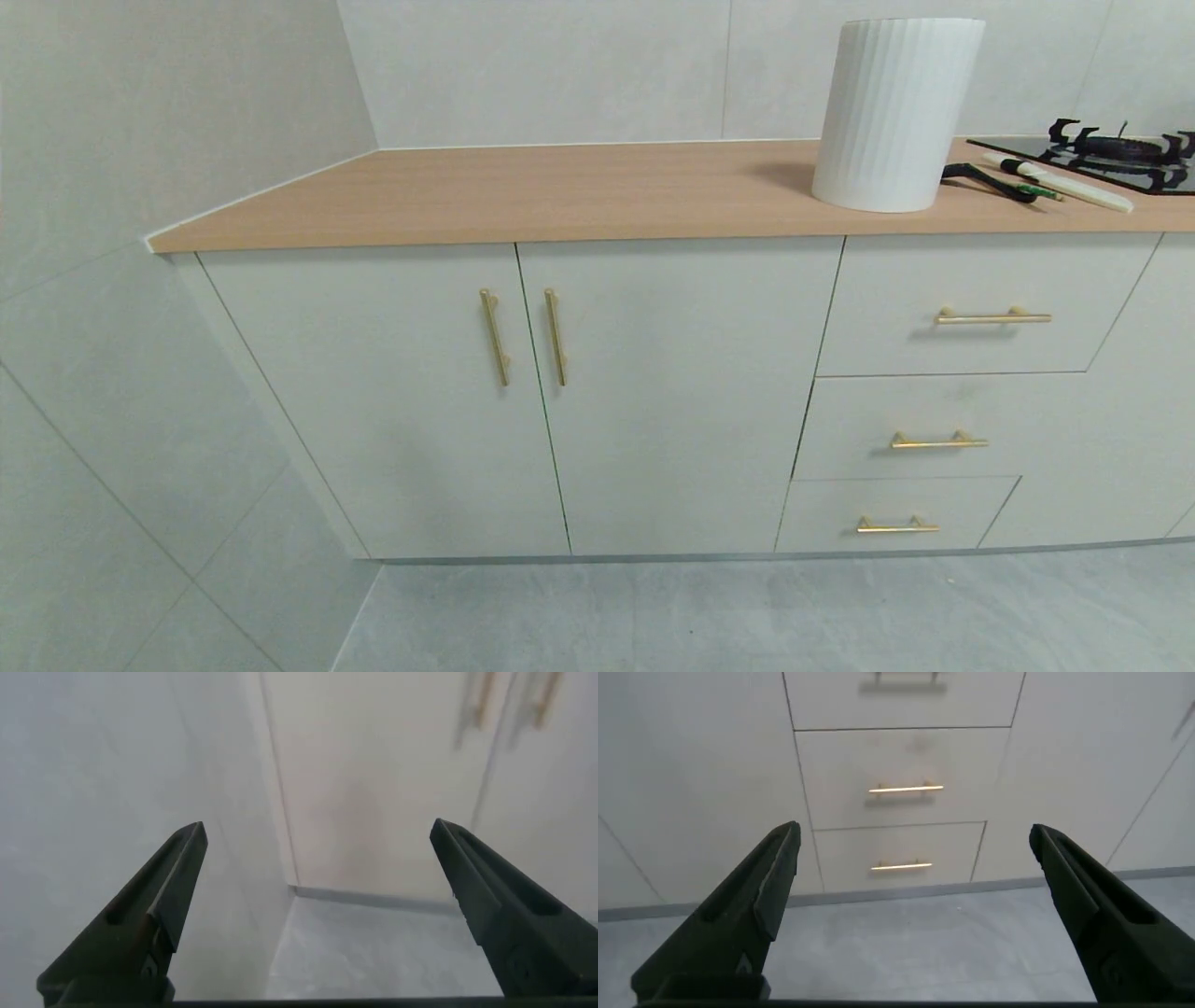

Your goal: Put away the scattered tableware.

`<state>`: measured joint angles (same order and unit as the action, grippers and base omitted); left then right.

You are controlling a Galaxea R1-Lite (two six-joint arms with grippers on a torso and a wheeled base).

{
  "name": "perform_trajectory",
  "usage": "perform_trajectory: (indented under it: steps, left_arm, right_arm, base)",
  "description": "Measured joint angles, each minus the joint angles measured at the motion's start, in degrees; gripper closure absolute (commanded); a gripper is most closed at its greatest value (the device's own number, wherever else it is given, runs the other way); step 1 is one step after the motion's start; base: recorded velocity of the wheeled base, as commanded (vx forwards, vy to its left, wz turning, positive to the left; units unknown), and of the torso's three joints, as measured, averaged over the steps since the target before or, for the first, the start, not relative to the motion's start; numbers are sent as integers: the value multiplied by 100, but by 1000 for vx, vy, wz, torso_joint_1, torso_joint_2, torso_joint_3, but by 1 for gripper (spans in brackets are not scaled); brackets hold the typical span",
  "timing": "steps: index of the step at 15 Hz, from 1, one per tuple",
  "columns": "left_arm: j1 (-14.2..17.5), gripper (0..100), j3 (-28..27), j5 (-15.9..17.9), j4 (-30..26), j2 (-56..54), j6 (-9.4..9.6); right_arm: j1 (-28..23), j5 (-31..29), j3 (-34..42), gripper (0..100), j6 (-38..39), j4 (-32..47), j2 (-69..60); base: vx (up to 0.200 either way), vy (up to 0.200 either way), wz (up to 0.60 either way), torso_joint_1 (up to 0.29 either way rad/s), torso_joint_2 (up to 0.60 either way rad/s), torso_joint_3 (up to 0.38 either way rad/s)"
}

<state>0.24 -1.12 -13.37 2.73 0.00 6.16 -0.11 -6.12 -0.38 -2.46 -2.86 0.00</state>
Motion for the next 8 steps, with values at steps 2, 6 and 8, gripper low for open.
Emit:
perform_trajectory:
  steps: [2, 6, 8]
  left_arm:
    - [0, 0, 85, 631, -17, 0, -72]
    - [0, 0, 112, 1399, -271, -2, -154]
    - [0, 0, 110, 1443, -284, -2, -525]
  right_arm:
    - [1, 523, 13, 0, 15, 51, -7]
    - [6, 768, 27, 0, 12, 265, -11]
    - [6, 773, 28, 0, 12, 266, -13]
  base:
    - [0, 0, 0, 0, 0, 0]
    - [0, 0, 0, 0, 0, 0]
    - [0, 0, 0, 0, 0, 0]
